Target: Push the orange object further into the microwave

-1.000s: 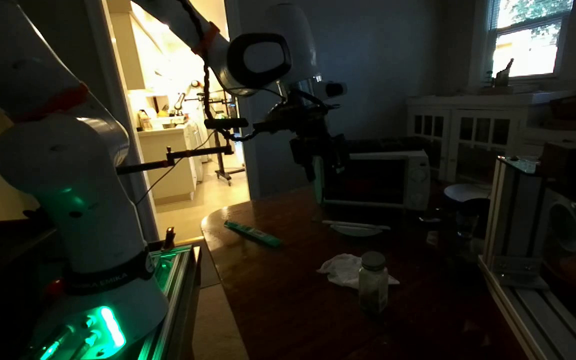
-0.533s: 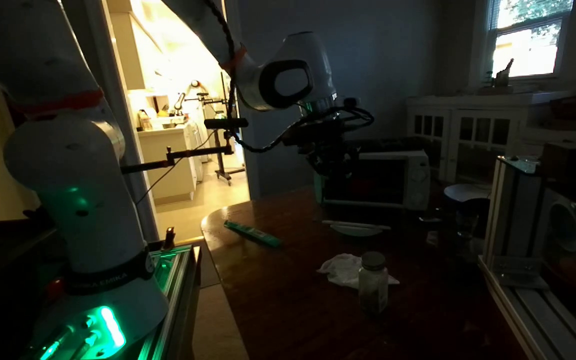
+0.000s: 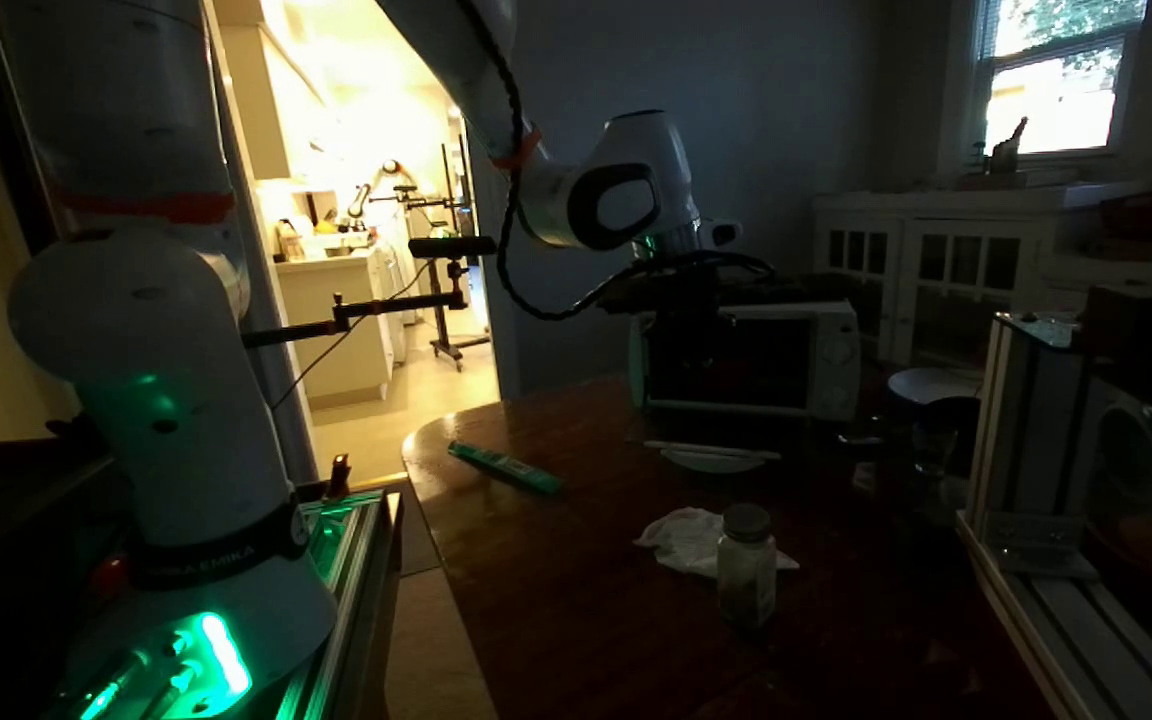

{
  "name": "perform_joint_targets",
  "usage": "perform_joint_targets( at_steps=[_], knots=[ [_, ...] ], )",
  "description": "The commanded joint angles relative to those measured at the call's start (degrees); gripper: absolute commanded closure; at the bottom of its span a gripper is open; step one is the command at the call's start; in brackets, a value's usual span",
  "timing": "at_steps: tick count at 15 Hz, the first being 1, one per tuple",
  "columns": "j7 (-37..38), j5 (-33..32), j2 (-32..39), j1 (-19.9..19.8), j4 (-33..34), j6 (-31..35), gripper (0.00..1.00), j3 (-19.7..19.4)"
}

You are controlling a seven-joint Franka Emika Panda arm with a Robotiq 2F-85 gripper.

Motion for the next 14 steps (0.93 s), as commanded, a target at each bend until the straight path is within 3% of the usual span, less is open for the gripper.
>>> perform_joint_targets(
  at_steps=[1,6,14],
  knots=[
    [0.79,-0.83,0.40,-2.48,0.38,0.01,0.99,2.41],
    [2.06,-0.40,2.74,-2.49,1.68,1.47,1.00,3.56],
    [1.34,2.75,11.84,-5.63,7.14,9.22,1.00,11.72]
  ],
)
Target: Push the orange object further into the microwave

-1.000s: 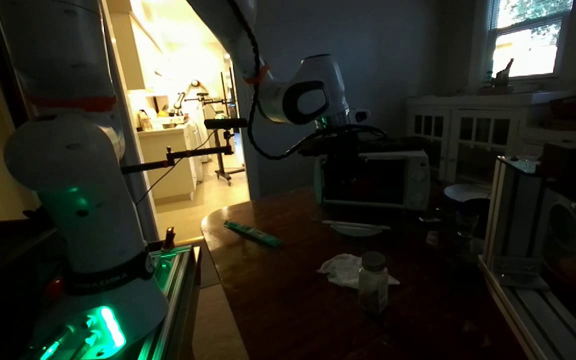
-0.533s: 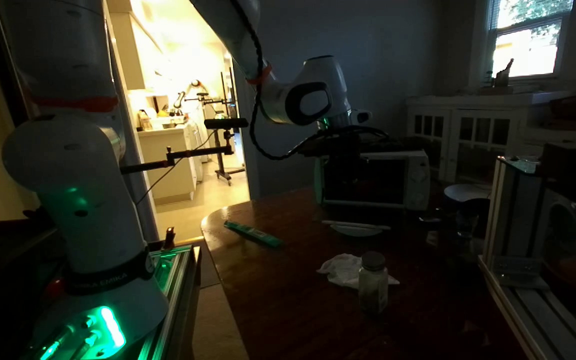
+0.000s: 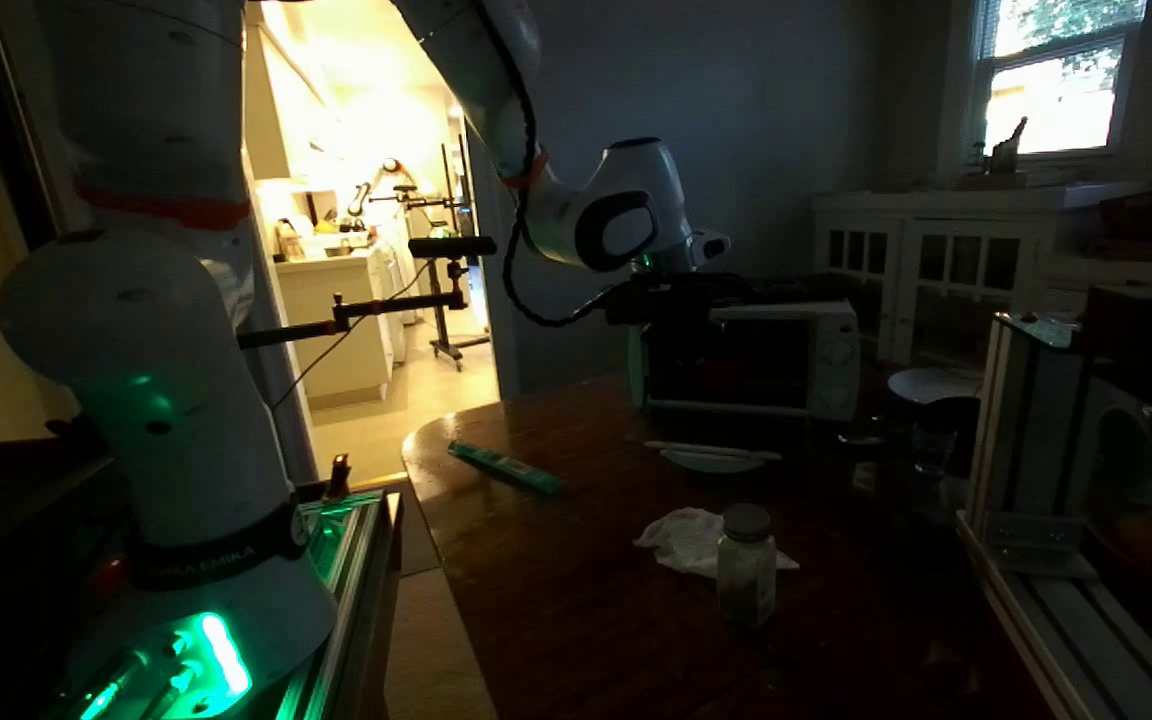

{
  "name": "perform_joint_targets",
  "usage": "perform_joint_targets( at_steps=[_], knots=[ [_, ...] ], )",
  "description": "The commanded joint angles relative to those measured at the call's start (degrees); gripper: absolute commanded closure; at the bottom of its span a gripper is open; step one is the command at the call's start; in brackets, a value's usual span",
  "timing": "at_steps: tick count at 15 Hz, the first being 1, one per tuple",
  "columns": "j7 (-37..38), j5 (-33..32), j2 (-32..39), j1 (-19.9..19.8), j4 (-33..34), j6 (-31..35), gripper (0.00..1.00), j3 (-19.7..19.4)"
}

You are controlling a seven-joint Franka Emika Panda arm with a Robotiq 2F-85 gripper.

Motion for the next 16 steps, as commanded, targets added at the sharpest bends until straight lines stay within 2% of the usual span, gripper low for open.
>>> perform_joint_targets(
  at_steps=[1,3,4,8,16],
  knots=[
    [-0.10,0.85,5.72,-3.33,3.31,3.99,1.00,4.38],
    [0.29,0.20,7.74,-5.16,4.05,5.99,1.00,6.14],
    [-1.71,2.89,8.57,-4.93,4.25,7.51,1.00,6.05],
    [-2.45,4.92,11.84,-9.04,5.48,13.18,1.00,10.48],
    [-2.34,2.68,17.29,-17.76,7.24,20.74,1.00,20.64]
  ],
)
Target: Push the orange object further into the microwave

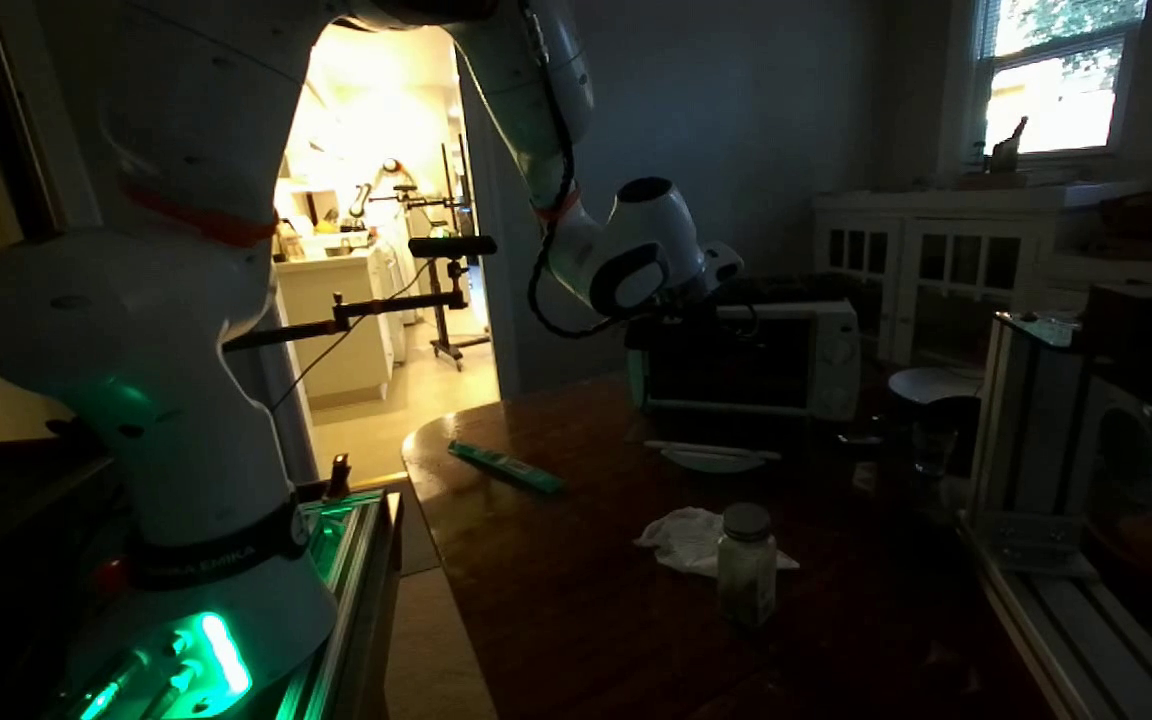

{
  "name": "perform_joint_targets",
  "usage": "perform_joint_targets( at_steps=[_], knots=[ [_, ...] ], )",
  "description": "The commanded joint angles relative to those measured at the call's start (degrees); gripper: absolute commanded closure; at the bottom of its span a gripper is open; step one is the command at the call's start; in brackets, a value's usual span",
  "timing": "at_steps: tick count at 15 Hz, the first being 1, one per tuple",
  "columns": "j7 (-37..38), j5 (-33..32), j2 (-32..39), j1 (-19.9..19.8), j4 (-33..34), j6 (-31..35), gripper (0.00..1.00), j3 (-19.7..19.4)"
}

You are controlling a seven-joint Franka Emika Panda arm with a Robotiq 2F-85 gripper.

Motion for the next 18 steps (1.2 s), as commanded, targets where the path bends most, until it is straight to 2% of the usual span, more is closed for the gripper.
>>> perform_joint_targets(
  at_steps=[1,6,12,13,15,16,17,18],
  knots=[
    [-1.60,-0.97,3.52,-3.91,1.34,2.92,1.00,4.32],
    [-2.55,-1.92,6.35,-7.41,1.76,4.73,1.00,8.27],
    [-3.76,-2.91,9.37,-9.83,1.95,7.29,1.00,11.15],
    [3.39,-10.77,9.55,-9.38,1.97,7.68,1.00,9.41],
    [6.63,-16.12,10.16,-9.53,2.16,8.51,1.00,8.87],
    [2.32,-12.41,10.59,-10.49,1.93,8.92,1.00,10.51],
    [9.11,-19.40,10.52,-9.72,2.16,8.97,1.00,8.36],
    [9.98,-19.88,9.40,-9.15,1.86,7.17,1.00,7.40]
  ],
)
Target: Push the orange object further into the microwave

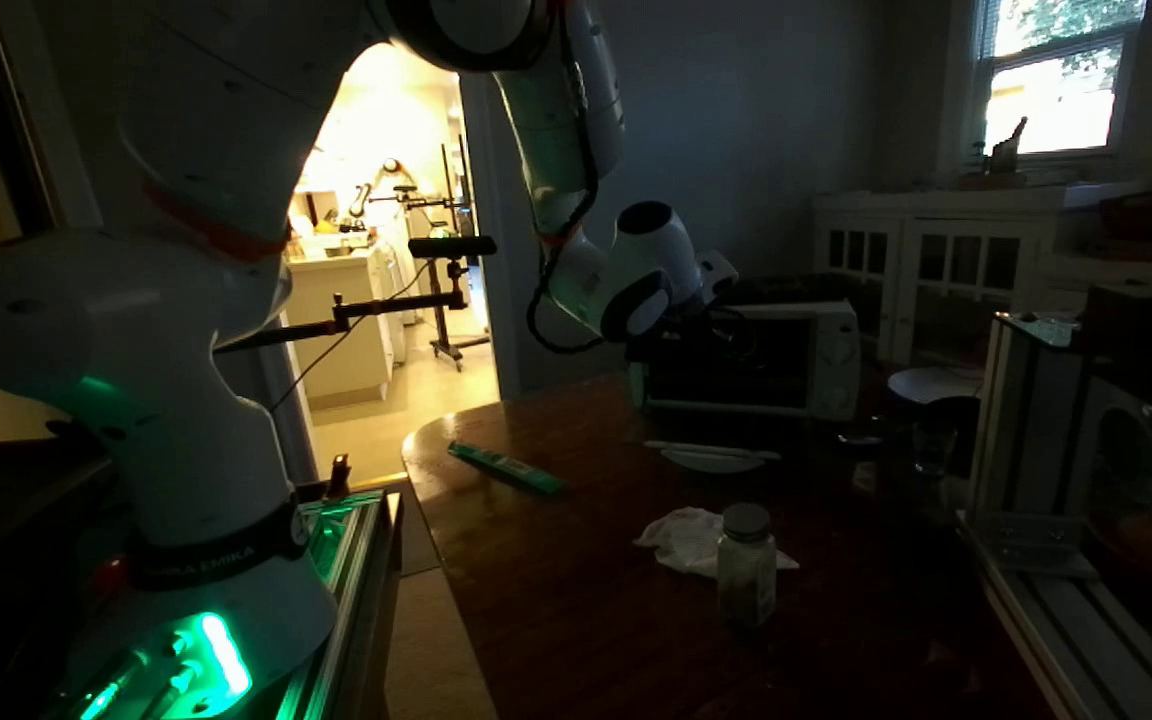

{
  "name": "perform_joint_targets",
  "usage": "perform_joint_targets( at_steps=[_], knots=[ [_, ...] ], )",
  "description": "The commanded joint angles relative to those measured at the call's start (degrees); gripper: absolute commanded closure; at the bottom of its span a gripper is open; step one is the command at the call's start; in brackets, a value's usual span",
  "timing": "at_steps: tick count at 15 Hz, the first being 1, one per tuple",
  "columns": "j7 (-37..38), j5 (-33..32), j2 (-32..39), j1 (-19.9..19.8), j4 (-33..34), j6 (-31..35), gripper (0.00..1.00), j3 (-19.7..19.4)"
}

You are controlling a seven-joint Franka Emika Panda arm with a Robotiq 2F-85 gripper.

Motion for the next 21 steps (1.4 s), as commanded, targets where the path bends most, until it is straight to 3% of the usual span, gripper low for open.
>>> perform_joint_targets(
  at_steps=[1,2,3,6,14,15,16,21],
  knots=[
    [6.77,-7.20,-0.79,0.47,-0.08,-2.20,1.00,-2.52],
    [7.98,-7.51,-3.43,1.22,-1.15,-5.12,1.00,-4.19],
    [4.90,-4.15,-4.59,-0.04,-2.01,-6.82,1.00,-2.95],
    [5.40,-4.34,-10.51,-0.35,-3.62,-12.51,1.00,-4.67],
    [1.86,-2.92,-21.42,-6.65,-4.98,-29.01,1.00,0.23],
    [1.77,-2.44,-22.67,-7.28,-5.11,-29.84,0.74,0.86],
    [2.14,-1.49,-23.68,-7.95,-5.18,-30.57,0.73,1.60],
    [4.35,9.31,-29.82,-10.53,-6.22,-32.62,0.37,5.72]
  ],
)
